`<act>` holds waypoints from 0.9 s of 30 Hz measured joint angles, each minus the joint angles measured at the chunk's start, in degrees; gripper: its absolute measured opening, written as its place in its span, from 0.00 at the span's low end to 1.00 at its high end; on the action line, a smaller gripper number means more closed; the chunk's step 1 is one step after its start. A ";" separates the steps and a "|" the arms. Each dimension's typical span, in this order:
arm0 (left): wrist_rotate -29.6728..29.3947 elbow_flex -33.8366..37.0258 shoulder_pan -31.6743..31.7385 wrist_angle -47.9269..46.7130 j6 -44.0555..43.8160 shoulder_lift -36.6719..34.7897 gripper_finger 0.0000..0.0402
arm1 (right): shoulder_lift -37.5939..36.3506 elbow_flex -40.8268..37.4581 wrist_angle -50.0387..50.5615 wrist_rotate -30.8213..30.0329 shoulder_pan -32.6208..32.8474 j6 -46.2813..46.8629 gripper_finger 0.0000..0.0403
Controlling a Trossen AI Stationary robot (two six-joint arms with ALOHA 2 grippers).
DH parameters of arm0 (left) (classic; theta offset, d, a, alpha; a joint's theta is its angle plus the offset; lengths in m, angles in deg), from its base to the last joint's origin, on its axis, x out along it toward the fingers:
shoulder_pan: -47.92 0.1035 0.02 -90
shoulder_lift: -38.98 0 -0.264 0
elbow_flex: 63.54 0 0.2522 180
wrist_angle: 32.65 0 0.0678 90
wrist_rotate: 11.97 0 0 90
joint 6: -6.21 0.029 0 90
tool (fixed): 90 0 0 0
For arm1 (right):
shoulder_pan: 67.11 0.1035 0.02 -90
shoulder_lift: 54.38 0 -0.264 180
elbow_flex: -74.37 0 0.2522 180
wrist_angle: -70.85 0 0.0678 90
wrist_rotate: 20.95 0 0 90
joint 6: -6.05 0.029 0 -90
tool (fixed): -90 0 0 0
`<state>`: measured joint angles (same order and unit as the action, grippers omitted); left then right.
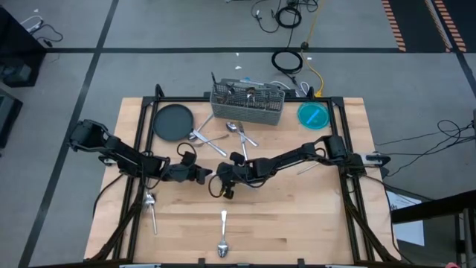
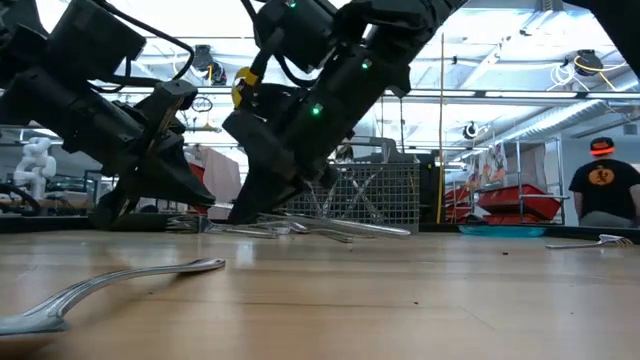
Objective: Sort silverware
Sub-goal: Put the knife into the silverware basket
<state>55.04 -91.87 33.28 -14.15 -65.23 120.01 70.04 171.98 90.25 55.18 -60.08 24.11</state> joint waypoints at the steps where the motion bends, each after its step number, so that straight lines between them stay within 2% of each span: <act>1: -0.34 0.00 0.00 0.19 -0.02 0.00 0.02 | 0.00 0.08 0.15 0.00 0.02 0.74 0.10; 5: -1.19 0.02 0.00 1.46 0.12 0.02 0.06 | -0.02 0.20 0.15 -0.11 0.04 3.59 0.10; 15: -1.29 -0.04 1.18 14.99 12.72 -3.02 0.17 | -0.42 0.48 2.97 -0.20 -1.51 3.74 0.10; 20: -1.24 -0.04 3.48 14.25 17.82 -8.56 0.21 | -0.42 0.36 3.94 -0.81 -1.89 3.57 0.10; 27: -1.28 -0.04 8.51 14.75 21.26 -21.57 0.21 | -2.45 0.33 -0.79 -0.98 -4.05 2.24 0.10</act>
<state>53.76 -91.91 41.79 0.60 -43.97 98.44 67.59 172.31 89.46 54.20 -64.13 26.35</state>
